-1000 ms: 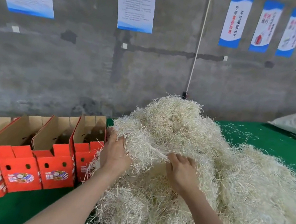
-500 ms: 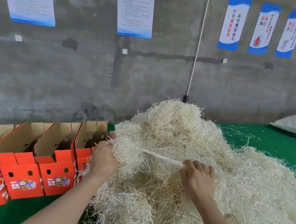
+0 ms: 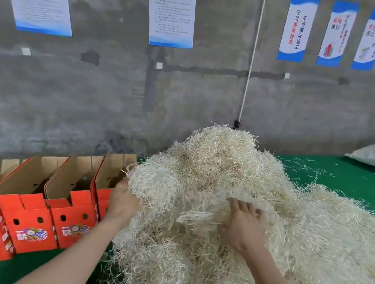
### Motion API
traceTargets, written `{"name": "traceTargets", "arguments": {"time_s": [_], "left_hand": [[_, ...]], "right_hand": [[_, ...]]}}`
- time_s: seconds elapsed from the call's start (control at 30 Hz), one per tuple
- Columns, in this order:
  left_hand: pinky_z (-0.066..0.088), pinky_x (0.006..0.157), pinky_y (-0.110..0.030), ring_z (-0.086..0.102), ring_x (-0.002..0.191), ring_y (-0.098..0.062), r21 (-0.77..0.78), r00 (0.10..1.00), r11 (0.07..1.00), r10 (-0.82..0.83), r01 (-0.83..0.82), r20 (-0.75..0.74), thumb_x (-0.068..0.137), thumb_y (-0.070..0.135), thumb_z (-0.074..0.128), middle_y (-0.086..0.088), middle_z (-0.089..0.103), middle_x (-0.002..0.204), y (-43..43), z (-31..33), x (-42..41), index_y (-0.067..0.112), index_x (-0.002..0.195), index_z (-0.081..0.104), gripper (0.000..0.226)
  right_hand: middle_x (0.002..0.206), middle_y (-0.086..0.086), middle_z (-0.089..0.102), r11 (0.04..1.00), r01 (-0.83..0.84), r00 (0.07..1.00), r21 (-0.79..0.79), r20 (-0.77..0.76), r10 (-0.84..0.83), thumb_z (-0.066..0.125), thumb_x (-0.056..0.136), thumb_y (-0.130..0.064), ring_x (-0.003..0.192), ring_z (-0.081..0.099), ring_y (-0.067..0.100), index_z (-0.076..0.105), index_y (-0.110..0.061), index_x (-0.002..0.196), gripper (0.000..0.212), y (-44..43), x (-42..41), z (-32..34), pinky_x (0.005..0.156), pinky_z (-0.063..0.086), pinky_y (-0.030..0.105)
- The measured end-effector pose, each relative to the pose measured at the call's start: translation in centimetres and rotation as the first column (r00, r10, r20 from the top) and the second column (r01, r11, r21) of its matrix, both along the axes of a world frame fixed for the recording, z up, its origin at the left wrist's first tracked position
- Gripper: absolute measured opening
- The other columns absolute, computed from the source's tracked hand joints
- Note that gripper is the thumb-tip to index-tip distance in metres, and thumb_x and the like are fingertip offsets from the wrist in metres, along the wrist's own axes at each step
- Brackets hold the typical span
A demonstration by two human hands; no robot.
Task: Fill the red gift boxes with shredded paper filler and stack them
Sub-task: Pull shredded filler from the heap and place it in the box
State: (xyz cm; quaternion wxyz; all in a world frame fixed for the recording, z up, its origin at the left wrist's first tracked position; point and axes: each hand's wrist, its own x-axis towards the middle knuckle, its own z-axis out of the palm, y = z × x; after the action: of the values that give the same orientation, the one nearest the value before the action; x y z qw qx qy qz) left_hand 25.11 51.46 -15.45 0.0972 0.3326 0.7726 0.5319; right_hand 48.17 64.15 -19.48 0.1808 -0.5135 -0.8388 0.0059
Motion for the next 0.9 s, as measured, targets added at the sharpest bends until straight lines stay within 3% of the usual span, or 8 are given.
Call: {"name": "traceTargets", "arguments": {"time_s": [0.1,0.23,0.3,0.37,0.47,0.63,0.77,0.9], "left_hand": [[0.039,0.065,-0.017,0.052,0.081,-0.022,-0.104,0.991,0.993,-0.074,0.062,-0.110,0.086,-0.006,0.053,-0.011,0.059,0.077,-0.2,0.5,0.2,0.006,0.076,0.056,0.015],[0.041,0.084,-0.032,0.056,0.109,-0.033,-0.246,0.995,0.968,-0.075,0.056,-0.070,0.096,0.010,0.047,-0.019,0.062,0.111,-1.3,2.1,1.0,-0.004,0.111,0.060,0.025],[0.049,0.058,-0.026,0.068,0.080,-0.026,0.155,0.948,0.984,-0.130,0.088,0.290,0.090,-0.005,0.048,-0.010,0.069,0.075,-2.3,3.5,2.6,0.001,0.092,0.061,0.014],[0.046,0.040,-0.018,0.063,0.047,-0.015,0.475,0.728,0.880,-0.328,0.004,0.602,0.089,-0.009,0.040,-0.003,0.062,0.051,-2.8,5.3,3.2,0.003,0.078,0.056,0.024],[0.047,0.038,-0.017,0.057,0.039,-0.015,0.593,0.572,0.799,-0.443,-0.098,0.691,0.093,0.000,0.028,-0.008,0.055,0.049,-3.6,7.6,2.5,0.003,0.063,0.055,0.040],[0.052,0.063,-0.028,0.061,0.064,-0.020,0.664,0.540,0.731,-0.501,-0.154,0.676,0.094,0.017,0.034,-0.003,0.063,0.067,-6.8,8.9,0.0,0.015,0.077,0.059,0.030],[0.056,0.066,-0.040,0.067,0.066,-0.027,0.612,0.605,0.785,-0.446,-0.089,0.660,0.097,0.020,0.034,-0.010,0.067,0.077,-9.9,8.0,-1.9,0.011,0.081,0.064,0.035],[0.052,0.074,-0.045,0.061,0.075,-0.032,0.468,0.644,0.881,-0.319,-0.069,0.696,0.097,0.014,0.036,-0.015,0.060,0.089,-13.7,7.3,-2.4,0.006,0.085,0.058,0.027]], "right_hand": [[0.146,-0.002,0.025,0.988,-0.117,0.990,0.097,-0.062,0.124,0.056,0.072,-0.029,0.135,0.016,0.019,0.019,-0.028,0.143,0.080,-1.2,-1.7,2.8,0.114,0.012,0.045],[0.149,-0.014,-0.024,0.843,-0.494,0.843,-0.213,-0.356,0.403,0.076,0.065,-0.031,0.137,-0.019,0.009,-0.028,-0.032,0.141,0.129,-3.9,-5.8,4.9,0.113,-0.006,0.038],[0.148,-0.013,0.013,0.796,-0.536,0.751,-0.282,-0.589,0.298,0.072,0.072,-0.015,0.134,0.020,0.007,-0.018,-0.032,0.144,0.117,-5.2,-7.9,4.9,0.110,0.027,0.029],[0.118,0.000,0.051,0.863,-0.454,0.821,-0.223,-0.482,0.307,0.052,0.085,-0.001,0.100,0.056,0.012,0.019,-0.015,0.144,0.069,-6.7,-9.2,3.6,0.086,0.048,0.018],[0.111,0.018,0.061,0.914,-0.393,0.914,-0.101,0.067,0.400,0.034,0.091,0.001,0.097,0.059,0.029,0.039,-0.006,0.132,0.041,-7.7,-9.9,-1.2,0.100,0.041,0.040],[0.126,0.013,0.055,0.937,-0.192,0.920,-0.293,0.279,0.276,0.030,0.094,-0.002,0.113,0.054,0.027,0.025,-0.009,0.142,0.049,-5.7,-7.6,-4.8,0.105,0.035,0.044],[0.122,0.002,0.058,0.914,-0.239,0.952,-0.327,0.105,0.287,0.042,0.086,0.001,0.105,0.059,0.018,0.044,-0.017,0.132,0.050,-6.8,-8.0,-2.4,0.091,0.050,0.033],[0.113,-0.004,0.064,0.939,-0.339,0.874,0.055,-0.352,0.336,0.050,0.086,-0.002,0.092,0.063,0.009,0.060,-0.023,0.113,0.036,-10.5,-10.4,5.1,0.081,0.055,0.025]]}}
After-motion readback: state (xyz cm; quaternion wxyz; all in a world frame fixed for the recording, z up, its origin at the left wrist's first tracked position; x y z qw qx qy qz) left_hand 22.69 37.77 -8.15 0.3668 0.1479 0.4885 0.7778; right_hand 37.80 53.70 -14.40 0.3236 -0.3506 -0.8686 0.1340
